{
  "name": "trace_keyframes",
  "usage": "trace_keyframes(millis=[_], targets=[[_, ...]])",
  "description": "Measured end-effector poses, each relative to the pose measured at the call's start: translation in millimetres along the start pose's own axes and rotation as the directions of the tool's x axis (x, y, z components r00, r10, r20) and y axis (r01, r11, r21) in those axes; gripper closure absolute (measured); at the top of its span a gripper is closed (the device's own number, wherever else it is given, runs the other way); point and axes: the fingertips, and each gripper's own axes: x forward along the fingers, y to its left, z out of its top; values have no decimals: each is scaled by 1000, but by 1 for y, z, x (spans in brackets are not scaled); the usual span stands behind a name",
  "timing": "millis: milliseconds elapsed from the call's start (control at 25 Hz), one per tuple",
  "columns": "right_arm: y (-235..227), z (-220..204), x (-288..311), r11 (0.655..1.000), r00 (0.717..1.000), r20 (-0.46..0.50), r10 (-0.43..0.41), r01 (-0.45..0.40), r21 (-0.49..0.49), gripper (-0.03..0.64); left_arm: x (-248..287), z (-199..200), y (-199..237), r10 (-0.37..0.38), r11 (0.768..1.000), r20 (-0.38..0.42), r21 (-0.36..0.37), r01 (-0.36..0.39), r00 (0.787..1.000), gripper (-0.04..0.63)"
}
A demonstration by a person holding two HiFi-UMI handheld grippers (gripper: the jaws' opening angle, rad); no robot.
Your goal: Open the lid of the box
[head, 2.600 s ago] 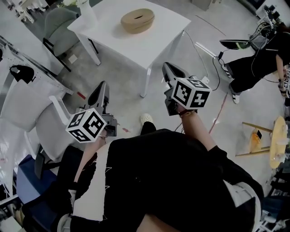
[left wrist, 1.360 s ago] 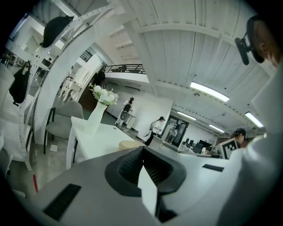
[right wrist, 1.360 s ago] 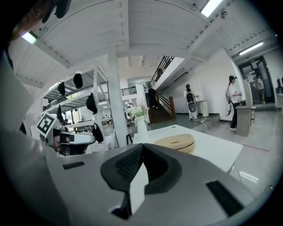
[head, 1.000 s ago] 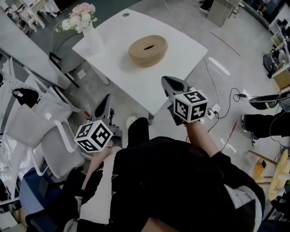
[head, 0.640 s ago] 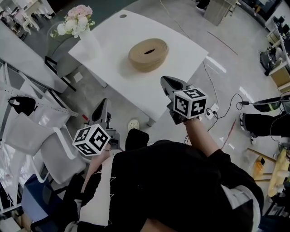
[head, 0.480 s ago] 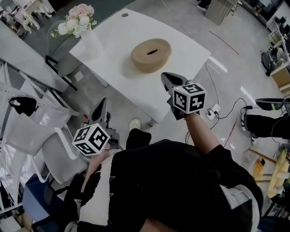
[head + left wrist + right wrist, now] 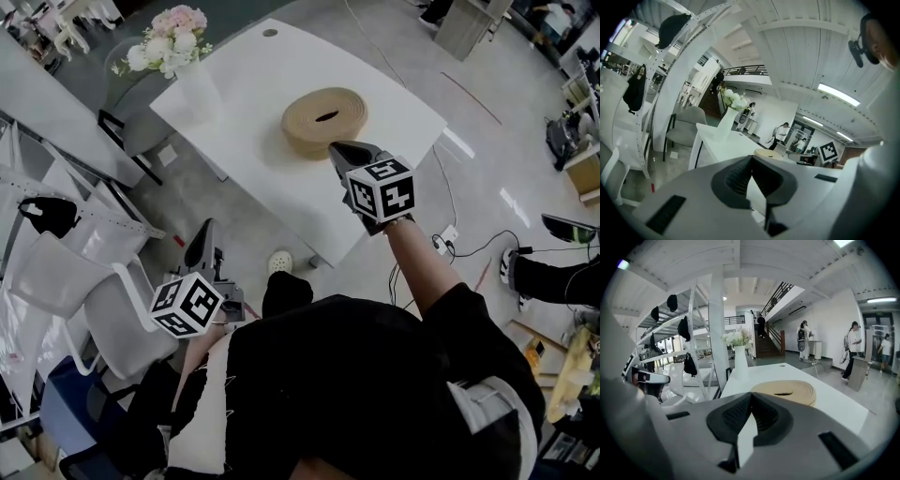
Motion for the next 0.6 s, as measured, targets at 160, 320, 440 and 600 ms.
trace_keyframes(millis=[160, 320, 440, 600], targets=[[0, 9, 12, 996, 1000, -22, 8, -10, -93, 592, -1, 0, 9, 25, 999, 16, -20, -25, 1000, 584], [-1, 9, 24, 985, 998, -65, 21, -31, -169, 565, -3, 1, 14, 41, 999, 29, -27, -40, 999, 584], [-4, 6, 33, 974, 994, -105, 24, -47, -222, 541, -4, -1, 15, 52, 998, 30, -37, -50, 998, 584], [-8, -2, 46, 953, 987, -162, -3, -47, -301, 509, -5, -1, 16, 55, 998, 30, -38, -54, 998, 584]])
